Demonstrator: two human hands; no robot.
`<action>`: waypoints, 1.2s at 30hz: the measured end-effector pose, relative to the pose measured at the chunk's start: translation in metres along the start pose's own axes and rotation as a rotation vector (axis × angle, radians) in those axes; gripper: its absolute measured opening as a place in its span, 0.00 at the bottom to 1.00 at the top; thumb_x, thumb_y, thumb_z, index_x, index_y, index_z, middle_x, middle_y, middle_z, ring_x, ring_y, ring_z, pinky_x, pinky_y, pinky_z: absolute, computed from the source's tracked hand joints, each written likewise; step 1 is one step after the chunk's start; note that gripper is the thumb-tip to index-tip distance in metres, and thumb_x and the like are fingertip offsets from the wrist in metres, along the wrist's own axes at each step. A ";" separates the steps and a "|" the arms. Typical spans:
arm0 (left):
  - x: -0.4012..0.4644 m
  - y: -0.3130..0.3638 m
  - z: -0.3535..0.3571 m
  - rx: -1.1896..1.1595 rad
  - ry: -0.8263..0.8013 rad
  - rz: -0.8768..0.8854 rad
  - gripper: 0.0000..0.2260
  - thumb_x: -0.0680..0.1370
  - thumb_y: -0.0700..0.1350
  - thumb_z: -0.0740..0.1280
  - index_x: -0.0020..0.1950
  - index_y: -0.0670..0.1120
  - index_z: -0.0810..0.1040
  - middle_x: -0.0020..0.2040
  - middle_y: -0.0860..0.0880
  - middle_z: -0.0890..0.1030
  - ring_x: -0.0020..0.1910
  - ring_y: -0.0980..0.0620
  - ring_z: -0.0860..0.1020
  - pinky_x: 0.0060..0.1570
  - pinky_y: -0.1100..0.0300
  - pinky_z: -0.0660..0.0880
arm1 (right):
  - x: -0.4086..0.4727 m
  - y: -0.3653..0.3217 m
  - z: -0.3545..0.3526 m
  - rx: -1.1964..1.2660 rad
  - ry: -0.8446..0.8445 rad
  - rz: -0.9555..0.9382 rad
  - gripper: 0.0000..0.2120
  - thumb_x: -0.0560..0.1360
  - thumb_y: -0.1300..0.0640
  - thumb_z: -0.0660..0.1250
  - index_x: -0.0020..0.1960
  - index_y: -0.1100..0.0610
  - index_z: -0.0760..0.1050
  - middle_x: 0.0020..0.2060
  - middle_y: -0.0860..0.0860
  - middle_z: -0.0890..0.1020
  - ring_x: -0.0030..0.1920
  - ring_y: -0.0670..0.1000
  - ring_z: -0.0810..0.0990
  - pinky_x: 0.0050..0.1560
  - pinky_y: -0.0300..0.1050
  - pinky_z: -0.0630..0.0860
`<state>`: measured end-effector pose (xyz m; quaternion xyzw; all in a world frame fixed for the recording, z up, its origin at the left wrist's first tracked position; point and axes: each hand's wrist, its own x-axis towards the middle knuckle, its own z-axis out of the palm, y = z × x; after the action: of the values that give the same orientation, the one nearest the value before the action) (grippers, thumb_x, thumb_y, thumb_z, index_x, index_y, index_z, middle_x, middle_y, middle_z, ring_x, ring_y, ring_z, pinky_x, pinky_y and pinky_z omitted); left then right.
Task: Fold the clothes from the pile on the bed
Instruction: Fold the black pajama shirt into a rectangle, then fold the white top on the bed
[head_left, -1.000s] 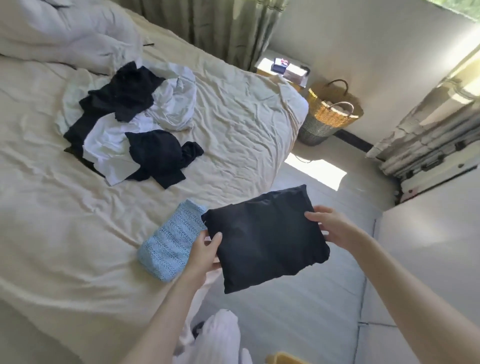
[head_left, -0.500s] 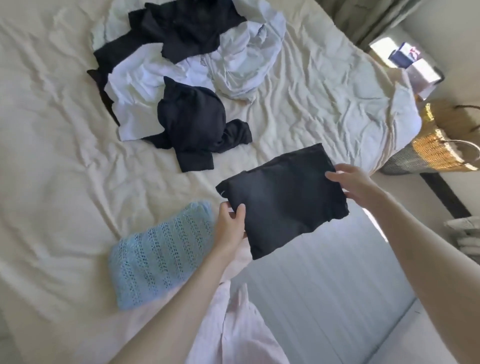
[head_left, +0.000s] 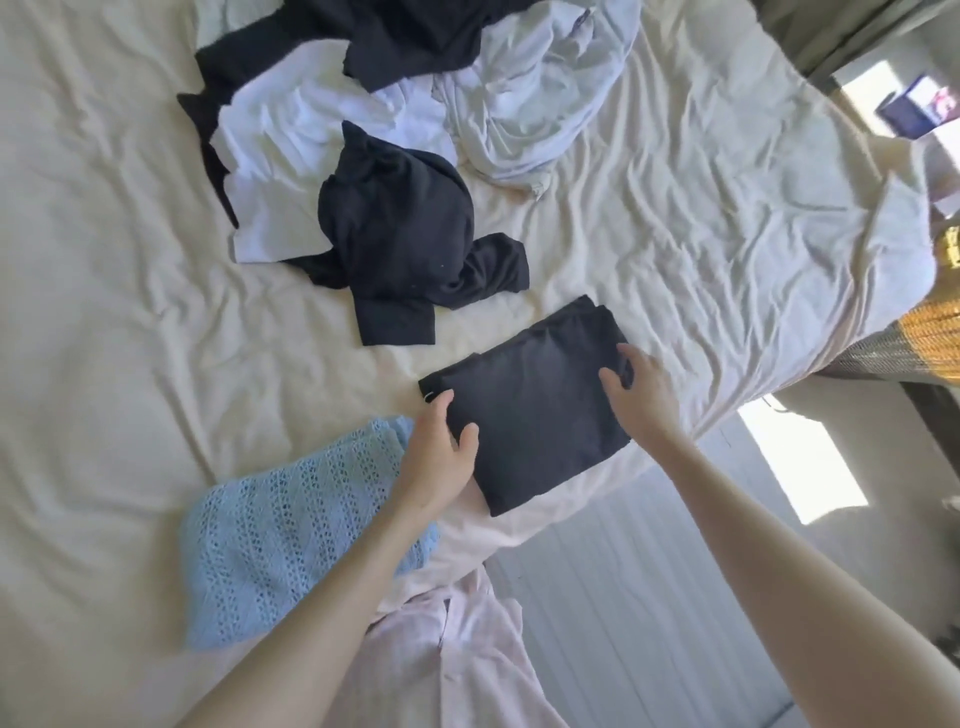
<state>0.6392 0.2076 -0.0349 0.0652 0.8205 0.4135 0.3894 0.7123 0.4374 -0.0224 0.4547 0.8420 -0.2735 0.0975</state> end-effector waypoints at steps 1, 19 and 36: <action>-0.004 0.004 -0.009 0.132 -0.001 0.078 0.26 0.80 0.48 0.61 0.76 0.46 0.57 0.73 0.47 0.63 0.73 0.49 0.61 0.65 0.59 0.60 | -0.011 -0.006 -0.001 -0.045 -0.015 -0.061 0.24 0.79 0.50 0.61 0.73 0.55 0.63 0.70 0.54 0.69 0.69 0.56 0.66 0.69 0.56 0.62; -0.173 0.057 -0.207 0.758 0.358 0.567 0.27 0.77 0.57 0.56 0.71 0.44 0.69 0.72 0.43 0.67 0.72 0.42 0.64 0.67 0.48 0.61 | -0.213 -0.151 -0.087 -0.167 0.178 -0.679 0.30 0.78 0.43 0.58 0.77 0.47 0.54 0.76 0.50 0.59 0.76 0.51 0.52 0.74 0.57 0.49; -0.316 -0.067 -0.322 0.669 0.451 0.393 0.24 0.80 0.53 0.60 0.74 0.49 0.63 0.76 0.46 0.59 0.76 0.47 0.53 0.73 0.51 0.52 | -0.384 -0.234 -0.003 -0.152 0.096 -0.850 0.30 0.78 0.44 0.60 0.76 0.51 0.57 0.75 0.51 0.60 0.76 0.51 0.55 0.74 0.51 0.53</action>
<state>0.6483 -0.1739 0.2151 0.2505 0.9454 0.1956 0.0723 0.7384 0.0638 0.2259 0.0715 0.9757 -0.2050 -0.0297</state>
